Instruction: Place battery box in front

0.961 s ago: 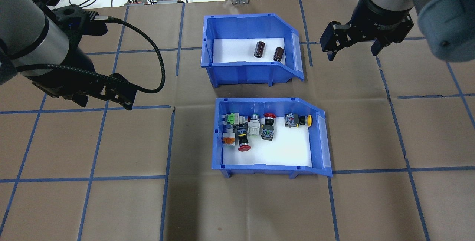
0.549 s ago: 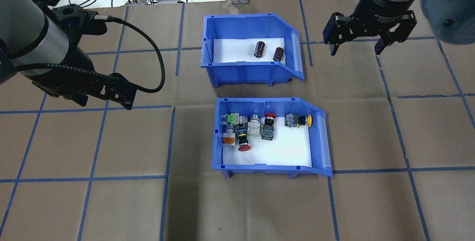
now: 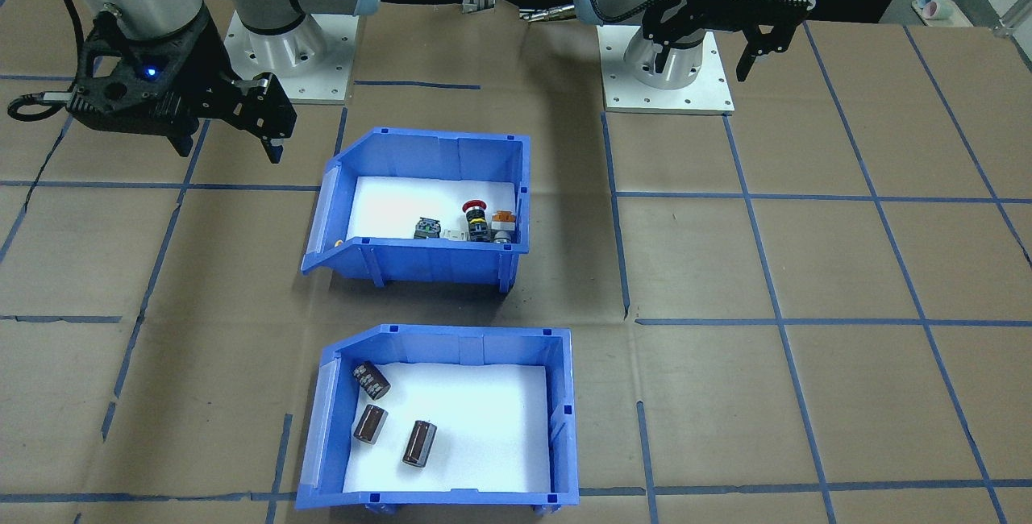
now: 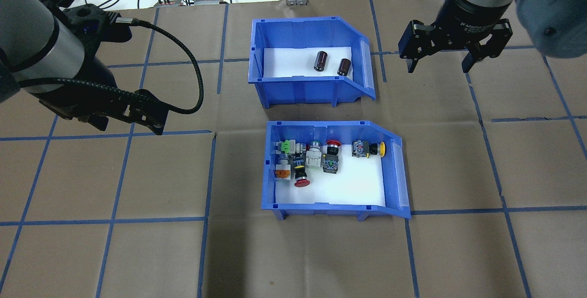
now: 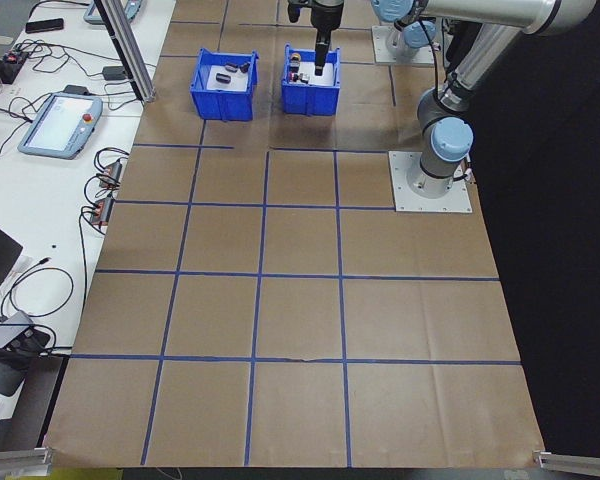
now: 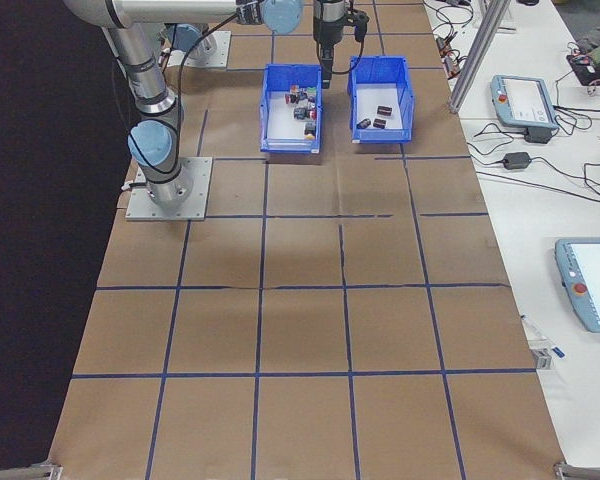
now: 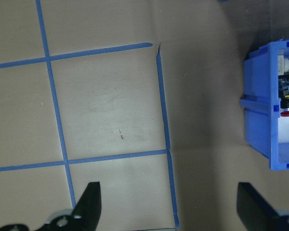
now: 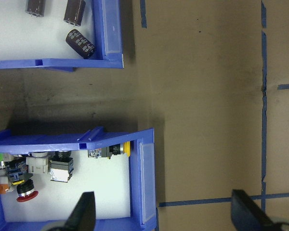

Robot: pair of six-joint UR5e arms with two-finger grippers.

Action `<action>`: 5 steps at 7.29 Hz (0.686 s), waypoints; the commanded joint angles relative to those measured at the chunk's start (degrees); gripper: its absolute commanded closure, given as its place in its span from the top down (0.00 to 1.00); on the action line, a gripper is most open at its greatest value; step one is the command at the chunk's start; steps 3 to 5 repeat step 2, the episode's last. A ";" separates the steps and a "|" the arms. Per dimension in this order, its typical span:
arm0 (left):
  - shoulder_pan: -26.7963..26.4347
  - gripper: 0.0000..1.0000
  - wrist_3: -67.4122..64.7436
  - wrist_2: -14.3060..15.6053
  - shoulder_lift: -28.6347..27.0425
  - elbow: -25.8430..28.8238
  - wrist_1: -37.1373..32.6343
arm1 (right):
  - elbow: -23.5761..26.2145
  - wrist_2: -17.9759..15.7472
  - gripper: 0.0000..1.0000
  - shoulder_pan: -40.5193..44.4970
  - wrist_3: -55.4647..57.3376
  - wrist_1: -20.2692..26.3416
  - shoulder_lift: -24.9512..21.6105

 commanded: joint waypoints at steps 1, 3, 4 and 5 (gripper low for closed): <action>0.00 0.99 -0.04 0.00 0.03 0.02 0.00 | 0.10 0.00 1.00 -0.01 0.00 0.00 0.00; 0.00 0.99 0.04 0.00 0.03 0.02 0.00 | 0.10 0.00 1.00 -0.01 0.00 -0.09 0.00; 0.00 0.99 0.04 0.00 0.03 0.02 0.00 | 0.10 0.00 1.00 -0.01 0.00 -0.09 0.00; 0.00 0.99 0.04 0.00 0.03 0.02 0.00 | 0.10 0.00 1.00 -0.01 0.00 -0.09 0.00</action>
